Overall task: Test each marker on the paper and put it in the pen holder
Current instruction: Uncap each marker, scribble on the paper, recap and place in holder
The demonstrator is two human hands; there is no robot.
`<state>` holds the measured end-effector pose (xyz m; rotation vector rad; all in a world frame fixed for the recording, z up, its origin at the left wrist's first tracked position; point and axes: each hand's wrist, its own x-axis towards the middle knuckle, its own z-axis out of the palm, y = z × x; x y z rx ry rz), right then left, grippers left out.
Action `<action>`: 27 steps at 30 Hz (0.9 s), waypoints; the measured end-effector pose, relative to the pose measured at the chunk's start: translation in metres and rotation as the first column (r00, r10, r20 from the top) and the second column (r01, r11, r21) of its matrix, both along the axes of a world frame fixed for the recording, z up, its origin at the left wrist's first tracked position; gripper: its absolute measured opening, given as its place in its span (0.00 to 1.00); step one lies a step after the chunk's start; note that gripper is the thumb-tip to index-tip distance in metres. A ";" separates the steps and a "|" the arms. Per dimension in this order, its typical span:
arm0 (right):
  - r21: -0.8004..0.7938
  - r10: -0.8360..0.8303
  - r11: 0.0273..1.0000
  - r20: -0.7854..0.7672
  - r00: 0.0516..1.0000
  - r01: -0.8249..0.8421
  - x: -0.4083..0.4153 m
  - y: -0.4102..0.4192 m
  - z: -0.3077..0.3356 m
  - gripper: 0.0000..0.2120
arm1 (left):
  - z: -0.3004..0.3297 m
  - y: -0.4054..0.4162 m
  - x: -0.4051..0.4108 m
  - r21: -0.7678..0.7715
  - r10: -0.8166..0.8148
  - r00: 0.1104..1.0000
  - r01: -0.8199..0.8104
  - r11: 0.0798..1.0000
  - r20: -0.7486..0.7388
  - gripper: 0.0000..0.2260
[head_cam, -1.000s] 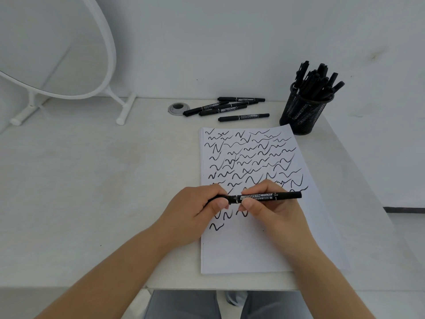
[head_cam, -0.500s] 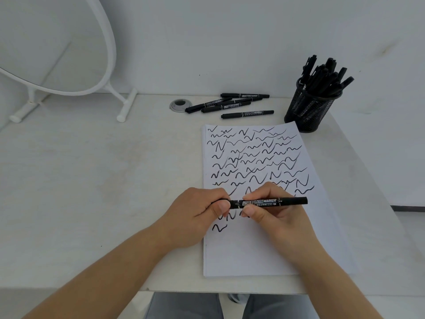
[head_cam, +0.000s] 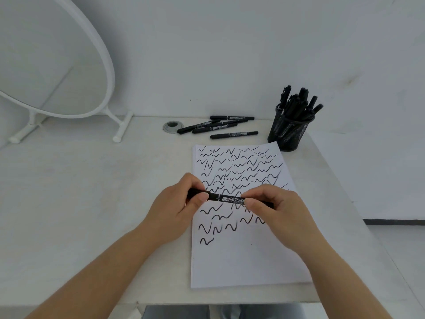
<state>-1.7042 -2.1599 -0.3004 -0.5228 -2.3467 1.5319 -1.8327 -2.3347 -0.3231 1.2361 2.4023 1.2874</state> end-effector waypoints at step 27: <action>0.399 -0.114 0.900 -0.173 0.978 0.175 -0.064 0.110 0.081 0.28 | 0.009 0.120 -0.108 -0.369 0.045 0.974 -0.126 0.921 -0.221 0.03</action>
